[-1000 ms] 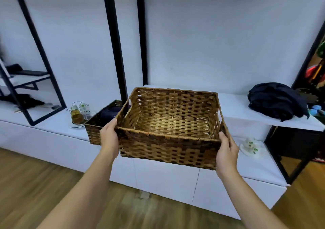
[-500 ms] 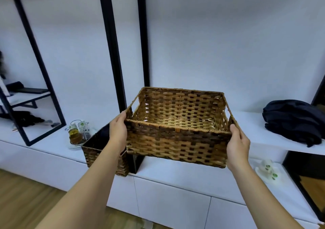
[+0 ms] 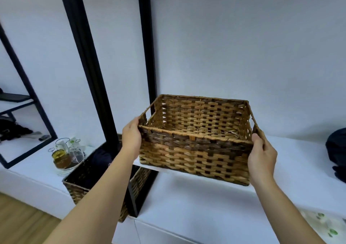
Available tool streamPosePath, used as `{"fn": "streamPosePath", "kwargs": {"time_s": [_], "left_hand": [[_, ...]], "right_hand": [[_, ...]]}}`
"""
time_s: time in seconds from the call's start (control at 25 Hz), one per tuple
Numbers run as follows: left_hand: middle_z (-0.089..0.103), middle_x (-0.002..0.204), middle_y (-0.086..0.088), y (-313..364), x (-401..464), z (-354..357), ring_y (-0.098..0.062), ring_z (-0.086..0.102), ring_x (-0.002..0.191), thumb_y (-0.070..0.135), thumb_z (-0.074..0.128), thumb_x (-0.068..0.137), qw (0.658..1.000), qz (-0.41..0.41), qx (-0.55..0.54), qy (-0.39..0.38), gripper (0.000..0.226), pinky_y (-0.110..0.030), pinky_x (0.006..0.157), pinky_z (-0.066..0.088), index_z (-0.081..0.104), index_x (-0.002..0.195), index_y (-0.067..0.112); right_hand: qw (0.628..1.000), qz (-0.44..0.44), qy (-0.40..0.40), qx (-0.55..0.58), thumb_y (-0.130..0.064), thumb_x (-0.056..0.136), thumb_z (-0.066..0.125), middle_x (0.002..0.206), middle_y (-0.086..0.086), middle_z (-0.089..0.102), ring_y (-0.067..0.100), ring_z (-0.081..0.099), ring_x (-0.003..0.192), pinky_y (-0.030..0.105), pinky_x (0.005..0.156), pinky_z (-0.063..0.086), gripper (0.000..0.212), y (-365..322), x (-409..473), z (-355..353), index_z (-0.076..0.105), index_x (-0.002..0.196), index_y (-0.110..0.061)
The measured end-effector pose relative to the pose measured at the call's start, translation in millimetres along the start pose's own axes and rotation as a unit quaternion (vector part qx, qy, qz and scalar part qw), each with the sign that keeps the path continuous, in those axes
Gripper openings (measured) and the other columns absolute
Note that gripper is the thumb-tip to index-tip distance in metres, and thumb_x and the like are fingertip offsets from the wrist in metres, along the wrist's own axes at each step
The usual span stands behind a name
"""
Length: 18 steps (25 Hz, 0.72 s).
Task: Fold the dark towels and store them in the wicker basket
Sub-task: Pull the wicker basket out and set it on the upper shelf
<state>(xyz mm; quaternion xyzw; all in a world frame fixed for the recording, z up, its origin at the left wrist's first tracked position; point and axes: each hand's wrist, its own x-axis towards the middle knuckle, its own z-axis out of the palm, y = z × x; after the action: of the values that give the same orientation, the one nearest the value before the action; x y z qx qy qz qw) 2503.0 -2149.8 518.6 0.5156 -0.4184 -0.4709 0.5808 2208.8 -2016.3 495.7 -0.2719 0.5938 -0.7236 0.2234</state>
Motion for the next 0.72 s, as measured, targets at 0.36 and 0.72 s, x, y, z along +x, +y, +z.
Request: {"fn": "streamPosePath", "kwargs": {"time_s": [0.36,0.72], "left_hand": [[0.064,0.092,-0.006,-3.7,96.1,9.9,-0.023,0.060,0.089,0.051,0.031,0.104,0.996,0.016,0.078,0.048,0.052,-0.039,0.082,0.045,0.065,0.102,0.012],[0.064,0.117,-0.002,-2.1,119.6,11.6,-0.025,0.058,0.115,0.042,0.031,0.104,0.990,0.033,0.117,0.074,0.041,-0.037,0.094,0.043,0.064,0.116,0.021]], "right_hand": [[0.998,-0.024,-0.047,-0.028,-0.044,0.104,0.041,0.112,-0.024,0.068,0.000,0.062,0.108,0.032,0.096,0.049,0.031,14.7,44.2,71.1,0.060,0.129,-0.045],[0.995,-0.058,-0.039,-0.067,-0.049,0.105,0.035,0.117,-0.019,0.065,0.002,0.060,0.111,0.034,0.098,0.050,0.035,24.7,42.0,88.2,0.053,0.136,-0.044]]}}
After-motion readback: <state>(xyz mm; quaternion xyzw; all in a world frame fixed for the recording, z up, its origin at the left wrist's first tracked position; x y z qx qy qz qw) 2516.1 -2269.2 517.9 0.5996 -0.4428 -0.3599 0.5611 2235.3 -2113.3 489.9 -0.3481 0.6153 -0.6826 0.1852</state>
